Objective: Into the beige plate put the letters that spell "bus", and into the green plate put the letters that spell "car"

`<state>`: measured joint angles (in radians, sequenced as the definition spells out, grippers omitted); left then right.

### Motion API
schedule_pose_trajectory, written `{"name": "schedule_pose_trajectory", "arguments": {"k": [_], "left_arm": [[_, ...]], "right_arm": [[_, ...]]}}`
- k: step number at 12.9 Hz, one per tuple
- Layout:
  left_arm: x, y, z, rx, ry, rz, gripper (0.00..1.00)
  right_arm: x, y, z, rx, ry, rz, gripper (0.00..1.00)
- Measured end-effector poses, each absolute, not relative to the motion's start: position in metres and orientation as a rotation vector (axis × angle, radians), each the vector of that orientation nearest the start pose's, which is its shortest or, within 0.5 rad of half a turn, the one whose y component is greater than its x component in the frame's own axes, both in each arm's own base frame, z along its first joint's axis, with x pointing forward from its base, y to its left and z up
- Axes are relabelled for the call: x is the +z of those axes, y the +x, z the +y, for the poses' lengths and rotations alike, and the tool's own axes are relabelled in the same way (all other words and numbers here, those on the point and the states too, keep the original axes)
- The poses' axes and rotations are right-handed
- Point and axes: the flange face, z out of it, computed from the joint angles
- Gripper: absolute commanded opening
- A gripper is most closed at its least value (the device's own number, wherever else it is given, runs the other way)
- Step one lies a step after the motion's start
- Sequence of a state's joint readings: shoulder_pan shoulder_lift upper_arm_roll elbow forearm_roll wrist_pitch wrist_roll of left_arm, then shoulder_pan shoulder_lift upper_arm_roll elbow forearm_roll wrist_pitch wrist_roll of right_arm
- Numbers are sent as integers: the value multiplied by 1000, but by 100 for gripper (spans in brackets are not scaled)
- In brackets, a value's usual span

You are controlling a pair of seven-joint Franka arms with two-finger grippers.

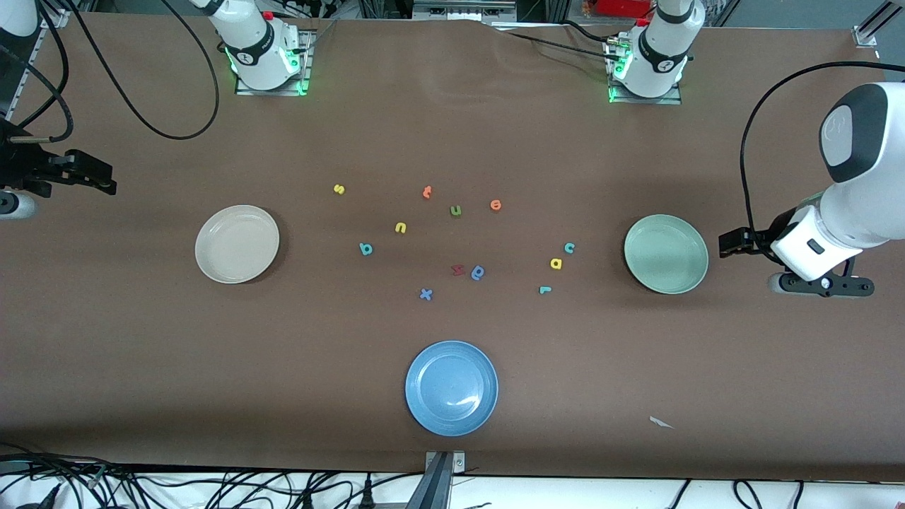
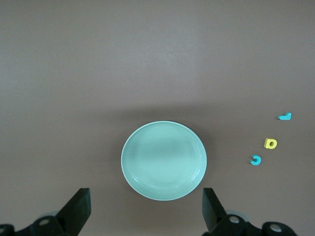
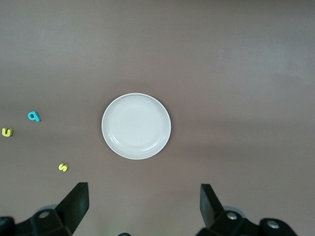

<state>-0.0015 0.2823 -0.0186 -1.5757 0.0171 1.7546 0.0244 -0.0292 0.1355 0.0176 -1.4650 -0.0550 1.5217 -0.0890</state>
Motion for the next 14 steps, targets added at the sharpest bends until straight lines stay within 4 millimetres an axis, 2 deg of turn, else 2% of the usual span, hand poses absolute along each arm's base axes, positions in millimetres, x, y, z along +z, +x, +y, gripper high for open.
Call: {"name": "schedule_pose_trajectory", "arguments": {"k": [14], "left_arm": [[465, 635, -12, 170, -3126, 80, 100]], "right_arm": [[594, 589, -14, 131, -3186, -103, 100]]}}
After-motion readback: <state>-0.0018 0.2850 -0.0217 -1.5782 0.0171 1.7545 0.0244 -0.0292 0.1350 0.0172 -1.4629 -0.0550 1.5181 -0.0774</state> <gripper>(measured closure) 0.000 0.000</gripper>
